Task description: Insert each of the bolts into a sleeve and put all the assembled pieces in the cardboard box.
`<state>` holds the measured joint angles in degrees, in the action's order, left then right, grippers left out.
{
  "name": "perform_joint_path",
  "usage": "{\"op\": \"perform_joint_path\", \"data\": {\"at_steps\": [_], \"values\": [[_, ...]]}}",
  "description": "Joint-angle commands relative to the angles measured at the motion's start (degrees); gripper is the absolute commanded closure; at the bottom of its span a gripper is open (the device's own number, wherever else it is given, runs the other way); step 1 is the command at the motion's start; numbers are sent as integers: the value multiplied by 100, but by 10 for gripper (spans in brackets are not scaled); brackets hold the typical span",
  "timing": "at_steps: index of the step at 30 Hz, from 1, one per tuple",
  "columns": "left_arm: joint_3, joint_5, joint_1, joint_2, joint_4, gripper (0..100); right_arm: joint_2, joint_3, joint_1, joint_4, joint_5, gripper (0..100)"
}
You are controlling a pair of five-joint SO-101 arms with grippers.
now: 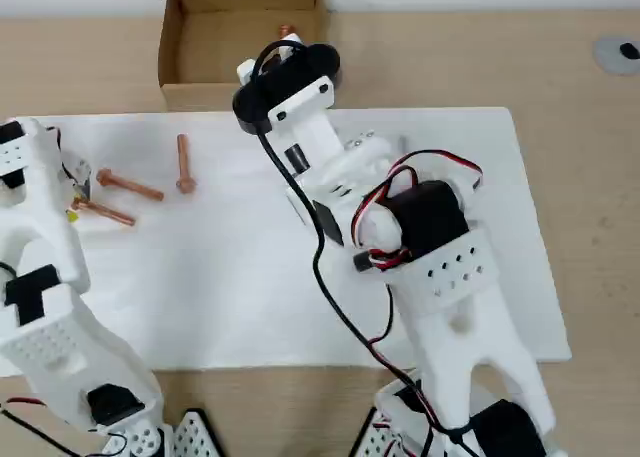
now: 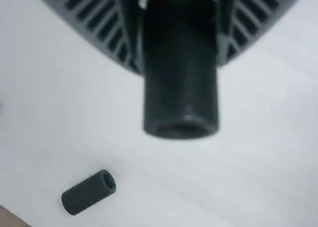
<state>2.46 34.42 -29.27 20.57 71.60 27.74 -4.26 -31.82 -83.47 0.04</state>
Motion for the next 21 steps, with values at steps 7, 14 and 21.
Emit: {"op": "perform_joint_path", "data": {"at_steps": [7,14,21], "values": [[308,-9,62,558,-141,889,251,22,-75,123,18,988],[651,-18,9,1112,-105,941,251,22,-75,105,18,988],[774,-369,-149,980,-62,990,268,57,48,141,18,988]]}}
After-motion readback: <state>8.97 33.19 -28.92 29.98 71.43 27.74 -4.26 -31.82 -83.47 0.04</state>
